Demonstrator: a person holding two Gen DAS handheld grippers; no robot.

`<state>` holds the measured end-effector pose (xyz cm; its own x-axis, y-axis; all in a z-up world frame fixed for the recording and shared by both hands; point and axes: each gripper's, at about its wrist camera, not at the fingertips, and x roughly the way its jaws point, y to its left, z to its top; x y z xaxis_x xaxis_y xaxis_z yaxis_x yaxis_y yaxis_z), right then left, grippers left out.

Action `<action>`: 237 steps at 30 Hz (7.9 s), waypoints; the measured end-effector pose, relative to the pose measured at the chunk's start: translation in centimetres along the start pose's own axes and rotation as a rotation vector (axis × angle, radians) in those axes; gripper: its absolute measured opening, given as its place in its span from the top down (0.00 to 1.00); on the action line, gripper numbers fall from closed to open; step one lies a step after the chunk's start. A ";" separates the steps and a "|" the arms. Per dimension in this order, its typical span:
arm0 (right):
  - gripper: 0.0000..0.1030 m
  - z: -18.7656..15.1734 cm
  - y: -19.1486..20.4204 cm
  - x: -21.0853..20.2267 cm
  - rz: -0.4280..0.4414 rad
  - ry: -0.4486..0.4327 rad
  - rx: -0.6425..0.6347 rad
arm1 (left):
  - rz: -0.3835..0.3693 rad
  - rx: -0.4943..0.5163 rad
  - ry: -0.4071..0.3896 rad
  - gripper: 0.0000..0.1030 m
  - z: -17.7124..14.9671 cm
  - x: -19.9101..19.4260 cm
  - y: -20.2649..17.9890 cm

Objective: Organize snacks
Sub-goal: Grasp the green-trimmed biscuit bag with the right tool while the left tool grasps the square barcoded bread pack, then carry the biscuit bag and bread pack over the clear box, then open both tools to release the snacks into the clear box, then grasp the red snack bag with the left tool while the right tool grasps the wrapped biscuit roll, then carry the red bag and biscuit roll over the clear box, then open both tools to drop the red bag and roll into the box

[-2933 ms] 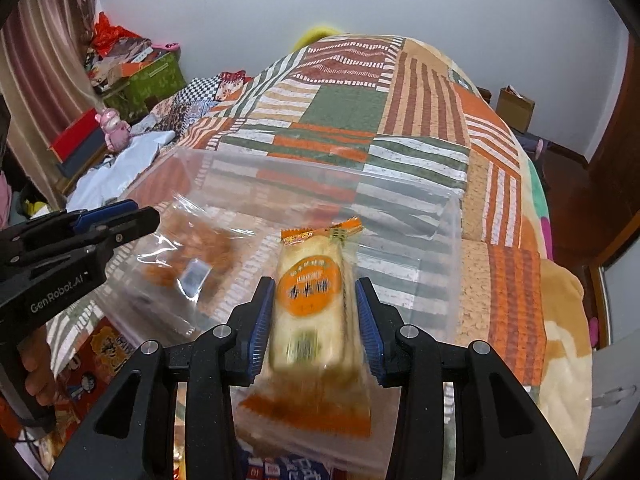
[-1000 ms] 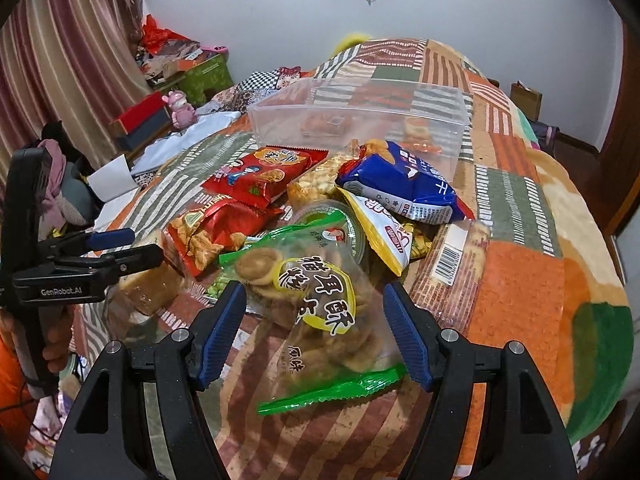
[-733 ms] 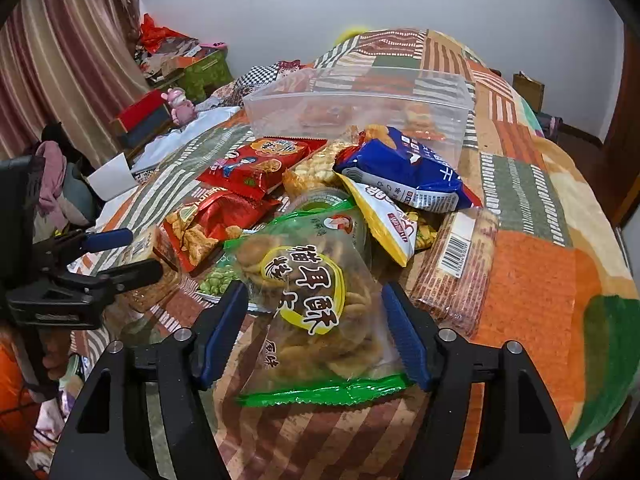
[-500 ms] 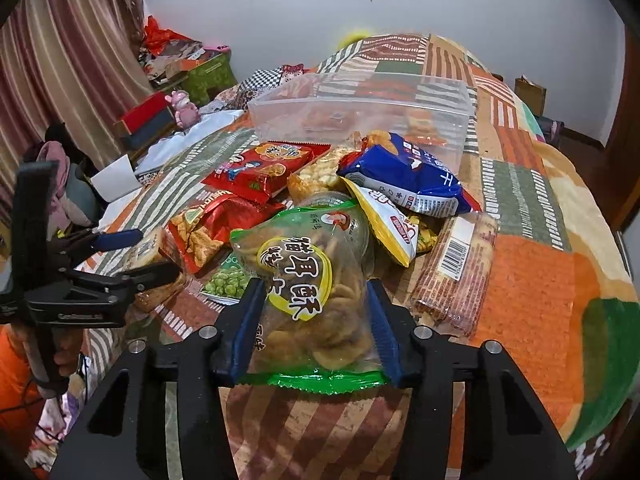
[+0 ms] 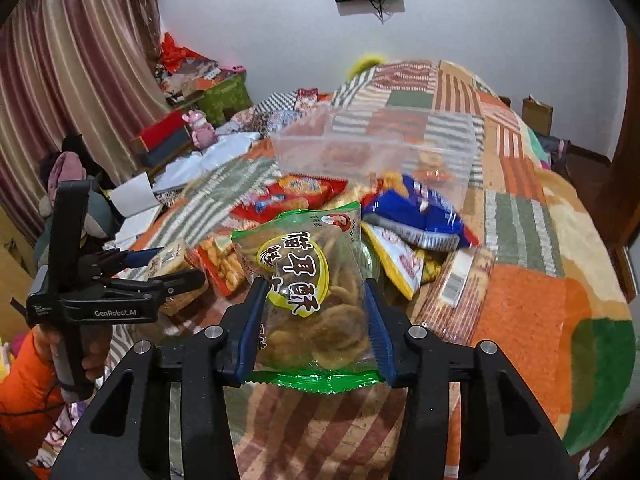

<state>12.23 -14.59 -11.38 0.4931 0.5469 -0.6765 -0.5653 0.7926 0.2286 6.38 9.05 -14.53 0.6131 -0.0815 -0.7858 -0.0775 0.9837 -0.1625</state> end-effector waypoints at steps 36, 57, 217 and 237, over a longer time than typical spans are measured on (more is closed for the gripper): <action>0.58 11.7 -6.5 6.1 -0.100 -0.082 0.049 | -0.043 -0.016 -0.178 0.13 18.0 4.7 -4.0; 0.58 13.5 -8.9 14.0 -0.149 0.073 0.019 | -0.028 0.034 -0.052 0.13 20.6 14.6 -5.6; 0.69 12.7 -12.0 12.5 -0.174 0.029 0.067 | -0.079 0.098 0.016 0.33 20.6 17.3 -10.0; 0.47 11.8 -8.8 5.1 -0.158 -0.062 0.044 | -0.053 0.124 -0.071 0.19 18.3 8.4 -9.6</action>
<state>27.52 -15.60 -8.57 0.6143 0.4293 -0.6621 -0.4485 0.8803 0.1546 26.71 1.82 -8.67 0.6685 -0.1261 -0.7330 0.0511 0.9910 -0.1239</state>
